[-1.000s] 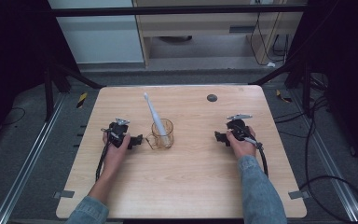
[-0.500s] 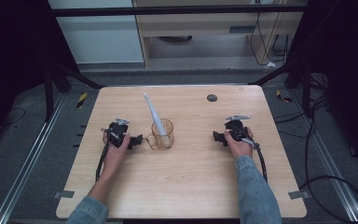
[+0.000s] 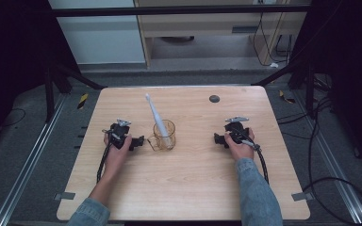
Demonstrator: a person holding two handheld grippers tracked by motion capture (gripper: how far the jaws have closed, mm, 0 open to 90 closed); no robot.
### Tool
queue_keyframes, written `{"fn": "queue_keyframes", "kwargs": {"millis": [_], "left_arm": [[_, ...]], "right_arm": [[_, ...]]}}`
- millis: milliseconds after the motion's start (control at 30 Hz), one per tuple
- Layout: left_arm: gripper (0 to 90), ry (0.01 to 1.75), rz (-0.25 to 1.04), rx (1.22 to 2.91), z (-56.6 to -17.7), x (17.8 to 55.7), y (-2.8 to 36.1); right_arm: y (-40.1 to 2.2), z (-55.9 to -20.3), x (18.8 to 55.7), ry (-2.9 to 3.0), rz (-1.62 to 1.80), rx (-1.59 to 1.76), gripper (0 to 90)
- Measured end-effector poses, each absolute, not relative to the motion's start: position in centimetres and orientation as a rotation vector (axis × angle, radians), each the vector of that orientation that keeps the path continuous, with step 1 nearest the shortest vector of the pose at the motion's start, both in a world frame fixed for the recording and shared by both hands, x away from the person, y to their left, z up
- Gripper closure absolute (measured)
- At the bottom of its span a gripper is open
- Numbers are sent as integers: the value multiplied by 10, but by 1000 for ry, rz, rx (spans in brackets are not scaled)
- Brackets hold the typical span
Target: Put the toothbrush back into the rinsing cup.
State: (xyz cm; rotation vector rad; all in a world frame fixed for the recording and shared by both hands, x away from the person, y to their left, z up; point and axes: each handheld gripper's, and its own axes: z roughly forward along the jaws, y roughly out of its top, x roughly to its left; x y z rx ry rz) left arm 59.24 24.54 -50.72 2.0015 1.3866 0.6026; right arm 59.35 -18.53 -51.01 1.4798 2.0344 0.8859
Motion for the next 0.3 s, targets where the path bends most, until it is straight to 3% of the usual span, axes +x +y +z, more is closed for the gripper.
{"fn": "queue_keyframes", "kwargs": {"millis": [300], "left_arm": [[0,1386,603,2002,-507,592,245]], "right_arm": [[-184,-511,594,1981,845,1543,2]]}}
